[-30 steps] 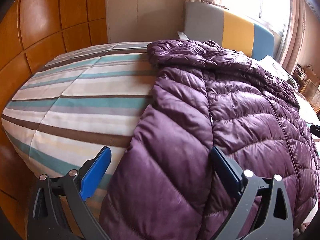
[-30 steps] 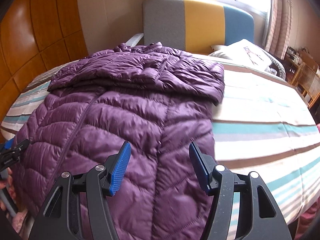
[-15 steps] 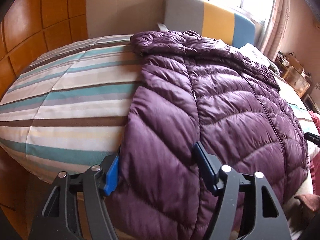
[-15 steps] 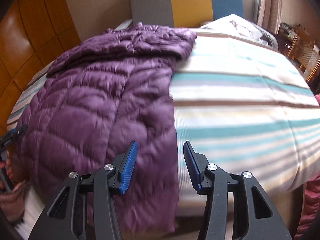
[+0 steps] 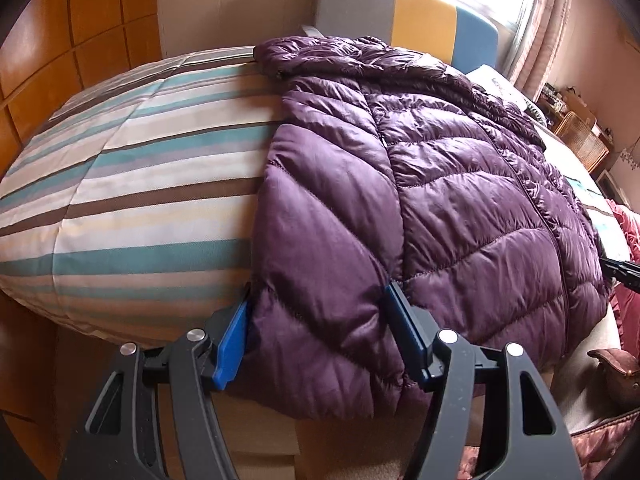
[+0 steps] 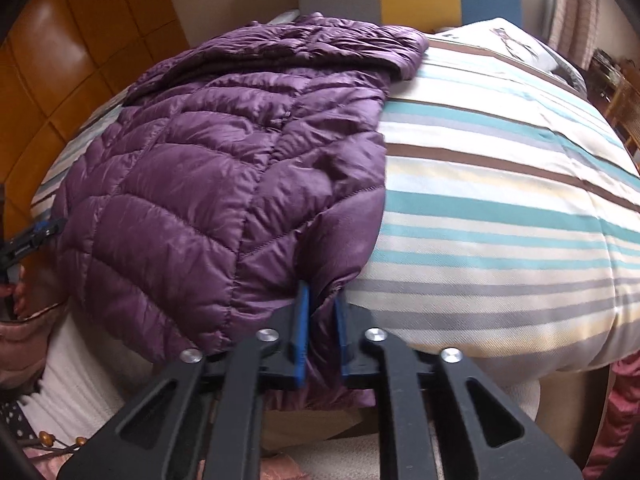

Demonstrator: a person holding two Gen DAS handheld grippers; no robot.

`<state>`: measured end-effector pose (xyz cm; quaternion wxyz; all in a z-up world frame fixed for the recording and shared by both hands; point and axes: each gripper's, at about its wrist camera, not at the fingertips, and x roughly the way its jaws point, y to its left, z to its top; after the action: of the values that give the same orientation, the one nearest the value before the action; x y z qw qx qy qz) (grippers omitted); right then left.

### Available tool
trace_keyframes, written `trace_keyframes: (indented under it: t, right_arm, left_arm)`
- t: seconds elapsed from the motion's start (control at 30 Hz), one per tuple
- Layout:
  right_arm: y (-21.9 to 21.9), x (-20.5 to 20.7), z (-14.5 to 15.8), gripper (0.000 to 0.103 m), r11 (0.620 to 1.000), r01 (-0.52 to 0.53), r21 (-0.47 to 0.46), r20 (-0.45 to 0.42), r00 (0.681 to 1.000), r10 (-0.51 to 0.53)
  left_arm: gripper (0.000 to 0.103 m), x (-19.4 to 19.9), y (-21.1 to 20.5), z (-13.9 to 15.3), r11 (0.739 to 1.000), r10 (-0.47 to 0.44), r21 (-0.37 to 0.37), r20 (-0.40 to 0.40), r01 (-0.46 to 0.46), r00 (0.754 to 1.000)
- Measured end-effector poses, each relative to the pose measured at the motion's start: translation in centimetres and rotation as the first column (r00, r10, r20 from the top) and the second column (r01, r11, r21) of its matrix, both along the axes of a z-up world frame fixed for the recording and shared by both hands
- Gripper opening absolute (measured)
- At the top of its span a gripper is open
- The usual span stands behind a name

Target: Fold large clothes

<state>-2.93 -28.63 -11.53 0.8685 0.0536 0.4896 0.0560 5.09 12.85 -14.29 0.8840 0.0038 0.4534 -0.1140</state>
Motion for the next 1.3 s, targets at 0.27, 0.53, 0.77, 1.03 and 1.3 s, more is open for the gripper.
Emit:
trace_keyframes:
  t: [0.27, 0.53, 0.77, 1.03, 1.3]
  right_arm:
    - [-0.9, -0.3, 1.7, 0.005, 0.991, -0.013, 0.133, 0.096, 0.995, 0.001]
    - [-2.8, -2.0, 4.3, 0.004, 0.964, -0.076, 0.255, 0.214, 0.977, 0.02]
    - [-4.1, -3.1, 7.4, 0.004, 0.928, -0.133, 0.349, 0.342, 0.94, 0.006]
    - [-5.0, -5.6, 11.6, 0.004, 0.867, -0.236, 0.439, 0.496, 0.868, -0.015]
    - [-6.4, -1.6, 12.2, 0.004, 0.876, -0.141, 0.462, 0.484, 0.867, -0.115]
  left_arm:
    - [0.008, -1.3, -2.8, 2.3, 0.993, -0.116, 0.009, 0.087, 0.116, 0.989]
    - [0.006, -3.0, -3.2, 6.4, 0.974, -0.154, -0.124, 0.245, 0.188, 0.957]
    - [0.006, -4.6, -2.0, 10.8, 0.939, -0.145, -0.236, 0.386, 0.249, 0.911]
    - [0.006, -7.0, 0.3, 15.2, 0.863, -0.1, -0.387, 0.499, 0.324, 0.861]
    - [0.006, -3.0, 2.3, 15.7, 0.876, 0.001, -0.43, 0.458, 0.22, 0.889]
